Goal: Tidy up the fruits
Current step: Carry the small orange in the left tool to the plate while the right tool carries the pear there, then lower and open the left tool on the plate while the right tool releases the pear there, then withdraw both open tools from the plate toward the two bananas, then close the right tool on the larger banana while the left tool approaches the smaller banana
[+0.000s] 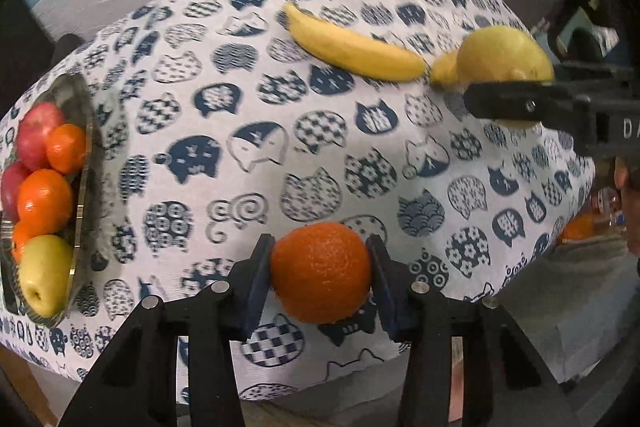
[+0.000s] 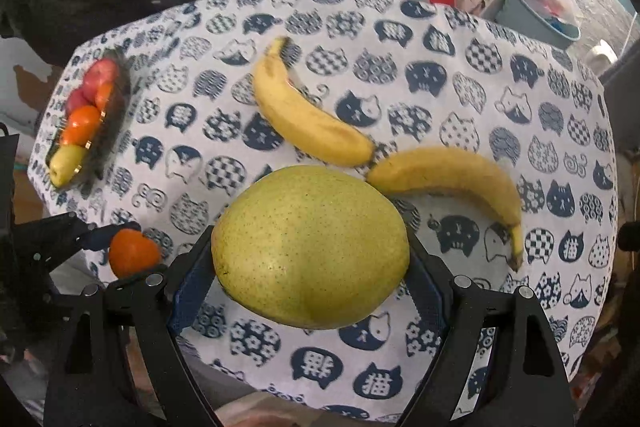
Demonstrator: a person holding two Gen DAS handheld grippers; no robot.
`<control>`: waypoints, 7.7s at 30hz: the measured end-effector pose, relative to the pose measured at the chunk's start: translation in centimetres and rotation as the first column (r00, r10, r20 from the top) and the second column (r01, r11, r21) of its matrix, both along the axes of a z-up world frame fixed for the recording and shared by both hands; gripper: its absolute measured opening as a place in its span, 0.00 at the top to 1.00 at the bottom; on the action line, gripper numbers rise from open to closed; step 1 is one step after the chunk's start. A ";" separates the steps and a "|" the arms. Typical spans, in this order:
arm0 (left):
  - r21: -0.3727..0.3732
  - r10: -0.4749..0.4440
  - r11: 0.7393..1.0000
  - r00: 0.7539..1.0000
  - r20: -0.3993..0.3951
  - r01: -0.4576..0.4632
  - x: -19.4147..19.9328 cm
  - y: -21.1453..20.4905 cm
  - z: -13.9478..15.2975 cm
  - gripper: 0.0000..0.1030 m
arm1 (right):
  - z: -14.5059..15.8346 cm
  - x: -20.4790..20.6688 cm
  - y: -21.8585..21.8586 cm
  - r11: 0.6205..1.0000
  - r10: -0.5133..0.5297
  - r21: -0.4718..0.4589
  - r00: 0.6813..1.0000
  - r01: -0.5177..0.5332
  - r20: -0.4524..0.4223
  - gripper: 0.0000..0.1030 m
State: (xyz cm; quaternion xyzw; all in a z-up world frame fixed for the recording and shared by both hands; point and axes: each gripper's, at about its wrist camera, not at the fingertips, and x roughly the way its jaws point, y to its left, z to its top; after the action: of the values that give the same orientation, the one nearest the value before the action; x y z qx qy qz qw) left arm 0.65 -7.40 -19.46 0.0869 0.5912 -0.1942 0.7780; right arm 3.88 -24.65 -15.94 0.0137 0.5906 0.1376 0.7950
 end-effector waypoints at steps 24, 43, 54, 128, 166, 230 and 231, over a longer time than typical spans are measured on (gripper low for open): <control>-0.038 0.186 0.983 0.970 0.158 -0.182 1.6 8.9 5.4 0.55 | 5.3 1.8 9.9 0.984 0.150 0.079 0.979 -0.162 0.140 0.18; -0.093 0.377 0.926 0.908 0.181 -0.366 2.6 18.5 6.6 0.55 | 4.9 4.5 19.8 0.951 0.277 0.101 0.951 -0.291 0.135 0.18; -0.105 0.486 0.874 0.863 0.140 -0.475 2.8 24.0 4.8 0.54 | 2.2 5.4 25.6 0.921 0.371 0.090 0.924 -0.379 0.095 0.18; -0.154 0.488 0.870 0.862 0.139 -0.468 2.5 20.5 8.2 0.22 | 6.9 3.1 20.4 0.936 0.344 -0.019 0.906 -0.351 0.248 0.18; 0.076 0.068 0.994 0.979 0.191 -0.084 3.5 0.2 9.6 0.22 | 8.5 2.0 -2.0 0.978 0.189 -0.136 0.948 -0.158 0.255 0.18; -0.046 0.360 0.926 0.916 -0.178 -0.374 16.6 -7.5 -4.1 0.13 | -7.4 4.8 -11.1 0.994 0.070 -0.067 0.985 -0.081 -0.158 0.66; -0.048 0.376 0.919 0.907 -0.188 -0.391 16.7 -7.4 -4.2 0.13 | -7.4 4.4 -10.8 0.993 0.073 -0.076 0.985 -0.086 -0.153 0.66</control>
State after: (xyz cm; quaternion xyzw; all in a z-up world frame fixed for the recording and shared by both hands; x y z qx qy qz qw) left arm 17.34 -14.78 -23.70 -0.0813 0.6538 -0.0693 0.7491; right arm 8.25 -35.43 -23.38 -0.0322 0.6540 0.1435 0.7420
